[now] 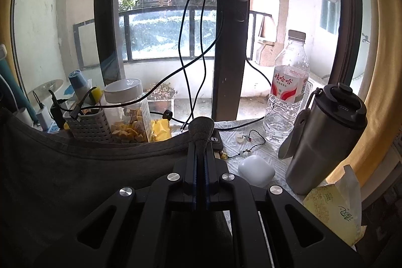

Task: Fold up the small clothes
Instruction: 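Carry the held hem with both tools over the shirt toward the collar, then lower the hem onto the collar and open both tools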

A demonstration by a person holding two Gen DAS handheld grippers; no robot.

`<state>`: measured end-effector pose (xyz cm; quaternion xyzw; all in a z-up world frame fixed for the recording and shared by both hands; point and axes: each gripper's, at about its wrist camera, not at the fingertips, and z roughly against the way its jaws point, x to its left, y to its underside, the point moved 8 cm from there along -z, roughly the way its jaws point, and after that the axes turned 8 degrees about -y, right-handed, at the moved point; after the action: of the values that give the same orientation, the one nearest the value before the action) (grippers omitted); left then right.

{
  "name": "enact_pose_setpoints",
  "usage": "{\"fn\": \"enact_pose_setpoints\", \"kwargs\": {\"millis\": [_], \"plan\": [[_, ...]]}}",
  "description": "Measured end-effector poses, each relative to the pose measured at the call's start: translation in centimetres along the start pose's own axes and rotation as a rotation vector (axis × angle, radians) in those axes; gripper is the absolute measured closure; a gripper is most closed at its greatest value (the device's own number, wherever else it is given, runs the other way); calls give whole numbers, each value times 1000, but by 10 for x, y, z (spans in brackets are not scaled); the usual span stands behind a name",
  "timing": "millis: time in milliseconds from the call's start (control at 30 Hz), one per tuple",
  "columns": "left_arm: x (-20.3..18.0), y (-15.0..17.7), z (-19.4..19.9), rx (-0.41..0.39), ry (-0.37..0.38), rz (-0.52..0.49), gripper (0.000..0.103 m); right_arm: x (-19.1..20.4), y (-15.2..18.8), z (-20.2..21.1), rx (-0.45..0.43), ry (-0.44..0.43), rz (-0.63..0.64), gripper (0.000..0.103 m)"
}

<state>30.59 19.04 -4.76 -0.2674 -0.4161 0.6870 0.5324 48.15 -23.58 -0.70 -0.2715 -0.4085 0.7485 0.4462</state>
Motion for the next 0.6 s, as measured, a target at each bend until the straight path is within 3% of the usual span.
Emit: {"fn": "enact_pose_setpoints", "kwargs": {"millis": [133, 167, 200, 267, 333, 600], "plan": [[4, 10, -12, 46, -20, 3, 96, -3, 6, -14, 46, 37, 23, 97], [5, 13, -15, 70, -32, 2, 91, -2, 8, -17, 61, 48, 35, 87], [8, 16, -16, 83, -55, -3, 88, -3, 8, -16, 58, 73, 49, 68], [15, 19, -16, 85, -83, -2, 70, -3, 7, -9, 28, 104, 77, 47], [23, 22, -15, 93, -93, 22, 59, -7, 7, -4, 20, 123, 85, 44], [33, 33, -1, 110, -99, 60, 57, -18, 17, 17, 35, 143, 52, 44]]}}
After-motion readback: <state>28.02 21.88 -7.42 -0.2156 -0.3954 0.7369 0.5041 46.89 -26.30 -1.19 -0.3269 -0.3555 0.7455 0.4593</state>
